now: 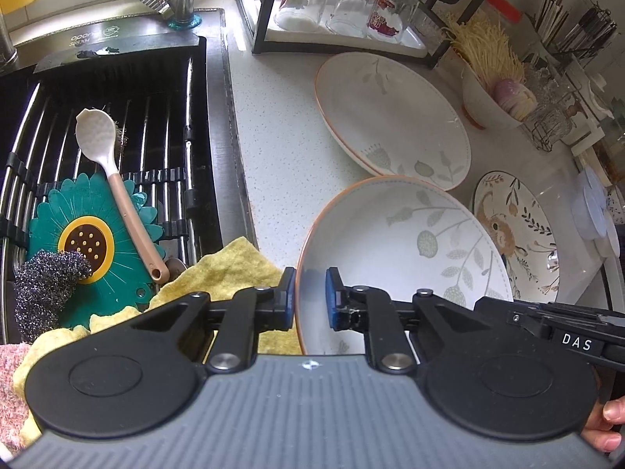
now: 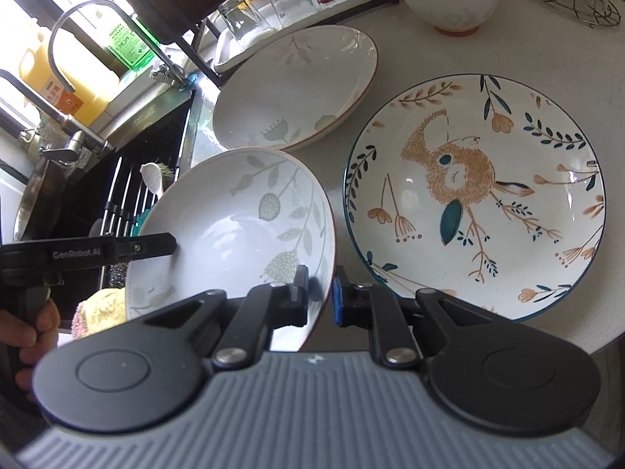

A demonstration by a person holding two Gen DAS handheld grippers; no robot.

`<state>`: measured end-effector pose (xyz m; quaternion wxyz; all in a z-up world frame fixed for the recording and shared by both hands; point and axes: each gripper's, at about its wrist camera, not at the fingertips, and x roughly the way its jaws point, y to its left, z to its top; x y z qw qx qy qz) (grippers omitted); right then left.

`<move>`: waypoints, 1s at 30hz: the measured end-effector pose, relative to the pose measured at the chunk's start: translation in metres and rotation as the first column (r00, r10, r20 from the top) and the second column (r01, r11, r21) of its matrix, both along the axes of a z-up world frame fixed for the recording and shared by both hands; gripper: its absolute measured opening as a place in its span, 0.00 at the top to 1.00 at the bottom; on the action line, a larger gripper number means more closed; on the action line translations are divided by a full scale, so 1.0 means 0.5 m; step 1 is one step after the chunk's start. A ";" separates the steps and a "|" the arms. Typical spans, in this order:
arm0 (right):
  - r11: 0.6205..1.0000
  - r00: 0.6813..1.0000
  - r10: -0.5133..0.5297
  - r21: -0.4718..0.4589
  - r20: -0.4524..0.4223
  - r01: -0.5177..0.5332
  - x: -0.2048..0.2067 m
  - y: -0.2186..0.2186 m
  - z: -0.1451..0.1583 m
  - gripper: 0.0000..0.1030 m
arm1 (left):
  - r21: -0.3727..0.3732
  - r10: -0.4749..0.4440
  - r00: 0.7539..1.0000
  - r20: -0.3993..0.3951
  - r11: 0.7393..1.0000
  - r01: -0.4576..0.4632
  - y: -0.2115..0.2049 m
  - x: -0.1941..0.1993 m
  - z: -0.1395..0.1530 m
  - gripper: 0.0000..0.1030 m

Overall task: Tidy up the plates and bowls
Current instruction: 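Lift the white bowl with both tools and lower it onto the floral plate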

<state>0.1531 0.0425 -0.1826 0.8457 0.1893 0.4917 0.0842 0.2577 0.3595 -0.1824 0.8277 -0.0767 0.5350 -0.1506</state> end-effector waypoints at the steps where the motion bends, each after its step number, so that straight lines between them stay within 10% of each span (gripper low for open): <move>1: 1.000 1.000 0.004 0.000 0.004 -0.004 0.000 -0.003 0.007 0.85 | -0.007 0.003 1.000 0.000 1.000 -0.003 0.000 -0.002 0.005 0.83; 30: 0.998 0.991 0.049 -0.034 0.126 -0.045 0.000 -0.195 0.092 0.85 | -0.024 0.054 0.993 0.105 0.998 -0.051 -0.203 -0.015 0.098 0.85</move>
